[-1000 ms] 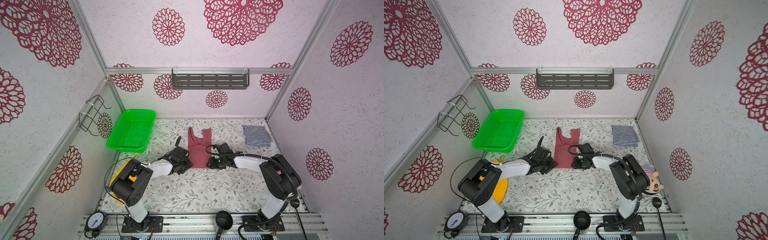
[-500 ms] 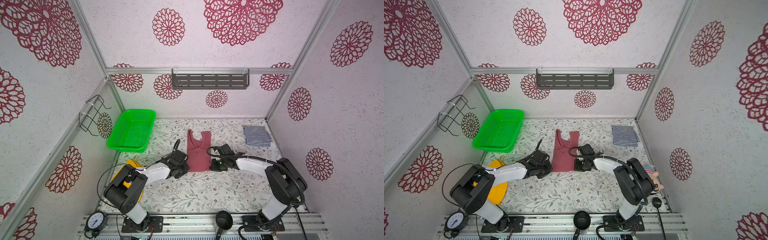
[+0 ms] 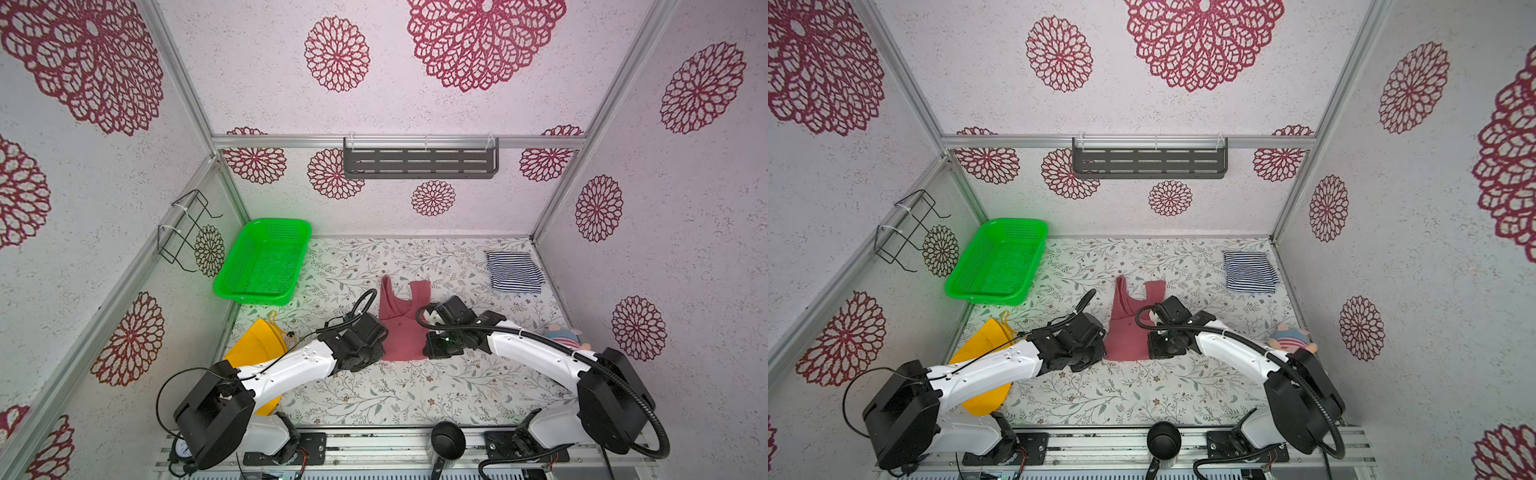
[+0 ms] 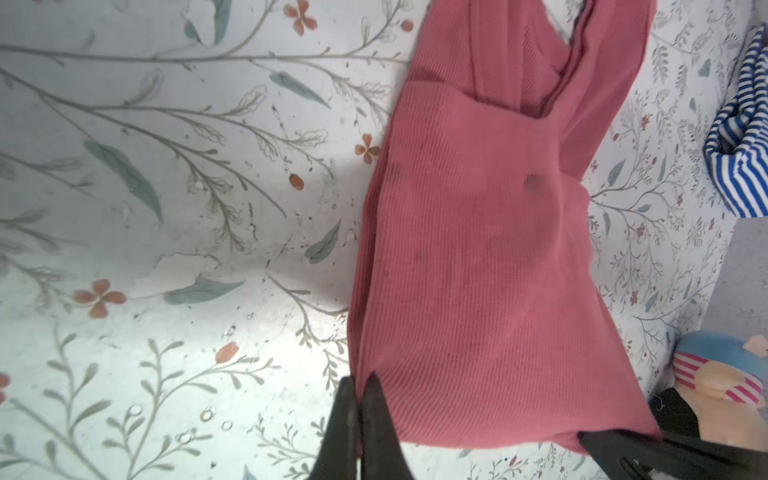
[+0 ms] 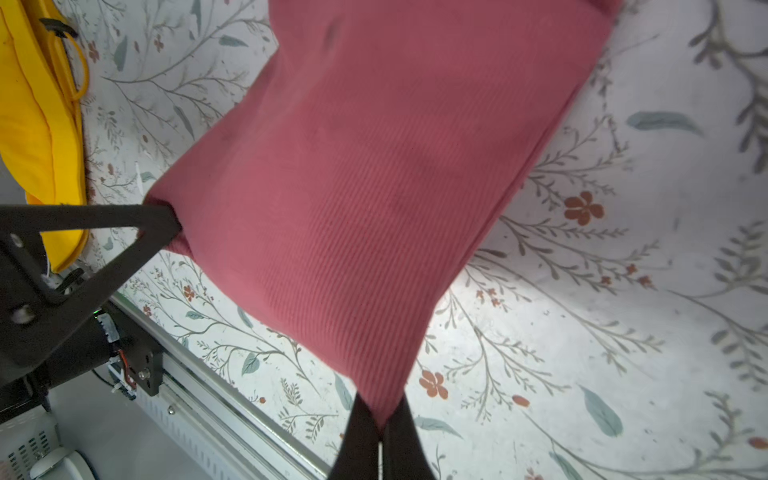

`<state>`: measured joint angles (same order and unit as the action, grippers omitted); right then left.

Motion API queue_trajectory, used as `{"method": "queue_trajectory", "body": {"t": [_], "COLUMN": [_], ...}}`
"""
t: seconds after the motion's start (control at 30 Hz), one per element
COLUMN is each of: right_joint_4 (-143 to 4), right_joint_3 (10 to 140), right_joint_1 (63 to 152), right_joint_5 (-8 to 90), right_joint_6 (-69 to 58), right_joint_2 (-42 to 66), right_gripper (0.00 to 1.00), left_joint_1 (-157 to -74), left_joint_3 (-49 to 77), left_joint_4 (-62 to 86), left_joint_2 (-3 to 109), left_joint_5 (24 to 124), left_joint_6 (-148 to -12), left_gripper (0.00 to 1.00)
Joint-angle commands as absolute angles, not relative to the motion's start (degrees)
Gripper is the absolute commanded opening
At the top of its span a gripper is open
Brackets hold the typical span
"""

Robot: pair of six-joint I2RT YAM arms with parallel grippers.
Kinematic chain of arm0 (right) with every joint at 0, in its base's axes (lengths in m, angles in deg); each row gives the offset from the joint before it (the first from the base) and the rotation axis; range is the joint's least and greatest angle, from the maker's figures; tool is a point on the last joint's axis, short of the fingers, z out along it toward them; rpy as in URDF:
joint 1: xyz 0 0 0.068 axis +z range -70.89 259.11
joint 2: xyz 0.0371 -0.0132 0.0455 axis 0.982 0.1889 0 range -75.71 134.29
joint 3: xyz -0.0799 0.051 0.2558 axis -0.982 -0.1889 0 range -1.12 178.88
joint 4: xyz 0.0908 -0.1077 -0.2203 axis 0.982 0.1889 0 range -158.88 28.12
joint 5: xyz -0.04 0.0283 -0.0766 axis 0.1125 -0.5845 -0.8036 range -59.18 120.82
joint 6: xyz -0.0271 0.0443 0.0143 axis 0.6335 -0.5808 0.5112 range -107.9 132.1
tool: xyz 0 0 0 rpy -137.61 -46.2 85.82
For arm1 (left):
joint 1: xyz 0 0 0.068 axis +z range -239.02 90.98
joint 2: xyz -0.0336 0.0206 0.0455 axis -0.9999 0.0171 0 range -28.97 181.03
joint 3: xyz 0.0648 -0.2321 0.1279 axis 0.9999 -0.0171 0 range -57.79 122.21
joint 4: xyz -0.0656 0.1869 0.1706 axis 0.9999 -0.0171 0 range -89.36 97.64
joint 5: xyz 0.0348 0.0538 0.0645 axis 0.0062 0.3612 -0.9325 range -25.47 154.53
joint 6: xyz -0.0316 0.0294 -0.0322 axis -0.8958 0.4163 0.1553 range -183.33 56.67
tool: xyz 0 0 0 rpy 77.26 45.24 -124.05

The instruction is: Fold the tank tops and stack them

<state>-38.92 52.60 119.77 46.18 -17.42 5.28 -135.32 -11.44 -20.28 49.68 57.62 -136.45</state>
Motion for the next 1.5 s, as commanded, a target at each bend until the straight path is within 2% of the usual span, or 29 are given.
{"method": "queue_trajectory", "body": {"t": [0.0,0.4,0.63,1.17,1.47], "right_joint_4": [-31.8,-31.0,-33.7,-41.0,-39.3], "right_joint_3": [57.8,67.4,68.6,74.7,82.1], "right_joint_1": [119.6,115.8,110.8,103.8,100.7], "right_joint_5": [42.5,41.7,45.5,51.3,51.4], "right_joint_6": [-14.6,-9.4,-9.0,-6.4,-3.6], "right_joint_2": [3.5,9.5,11.2,24.1,31.6], "right_gripper": [0.00,0.00,0.00,0.00,0.00], "left_joint_1": [-135.2,-127.8,-123.6,-116.8,-113.8], "left_joint_3": [-7.2,6.4,13.4,26.3,34.5], "left_joint_4": [-24.9,-24.0,-22.4,-16.4,-10.9], "left_joint_2": [47.9,55.7,62.8,79.4,90.3], "left_joint_5": [51.5,53.0,56.8,63.5,67.5], "left_joint_6": [-134.8,-121.7,-116.4,-111.0,-107.8], "left_gripper": [0.00,0.00,0.00,0.00,0.00]}}
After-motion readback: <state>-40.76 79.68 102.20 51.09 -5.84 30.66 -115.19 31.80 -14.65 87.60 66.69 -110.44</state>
